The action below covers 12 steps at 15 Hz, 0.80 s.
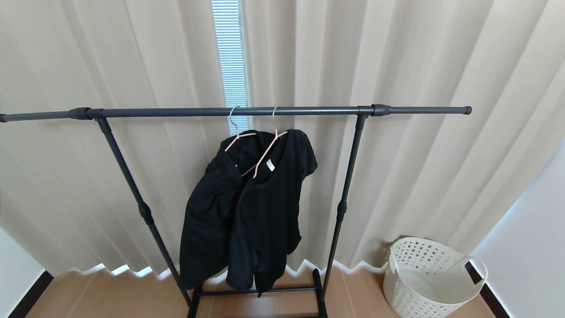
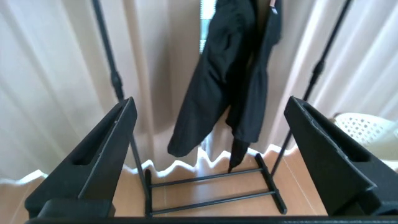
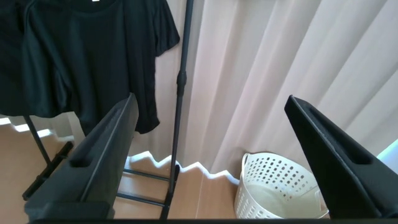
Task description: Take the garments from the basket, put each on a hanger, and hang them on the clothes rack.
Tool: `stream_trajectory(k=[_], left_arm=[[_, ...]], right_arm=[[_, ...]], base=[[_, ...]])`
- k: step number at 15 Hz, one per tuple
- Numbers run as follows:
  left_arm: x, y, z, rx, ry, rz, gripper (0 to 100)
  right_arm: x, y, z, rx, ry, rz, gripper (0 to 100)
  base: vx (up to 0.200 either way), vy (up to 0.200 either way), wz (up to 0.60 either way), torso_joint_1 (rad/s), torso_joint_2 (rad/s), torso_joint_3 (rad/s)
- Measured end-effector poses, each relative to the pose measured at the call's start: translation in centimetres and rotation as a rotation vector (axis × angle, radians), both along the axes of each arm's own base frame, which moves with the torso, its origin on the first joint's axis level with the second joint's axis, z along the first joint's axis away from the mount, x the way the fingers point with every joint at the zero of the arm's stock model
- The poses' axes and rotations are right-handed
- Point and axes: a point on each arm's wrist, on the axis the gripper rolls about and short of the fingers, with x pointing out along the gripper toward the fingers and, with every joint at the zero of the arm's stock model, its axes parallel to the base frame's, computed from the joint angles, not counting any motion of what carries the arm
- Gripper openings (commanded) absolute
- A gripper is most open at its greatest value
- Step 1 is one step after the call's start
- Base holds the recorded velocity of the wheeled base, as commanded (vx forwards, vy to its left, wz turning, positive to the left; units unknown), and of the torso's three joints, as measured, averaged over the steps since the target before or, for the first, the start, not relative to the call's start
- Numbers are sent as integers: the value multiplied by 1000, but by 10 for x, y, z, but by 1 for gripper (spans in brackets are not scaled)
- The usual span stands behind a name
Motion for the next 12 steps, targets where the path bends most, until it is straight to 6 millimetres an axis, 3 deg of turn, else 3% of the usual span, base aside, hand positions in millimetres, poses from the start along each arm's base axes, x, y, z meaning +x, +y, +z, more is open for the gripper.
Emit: stream_trajectory(k=[12], left_arm=[[0, 0, 0, 2, -2, 4, 100]], right_arm=[[0, 0, 0, 17, 2, -11, 100]], base=[[0, 0, 0, 0, 0, 0]])
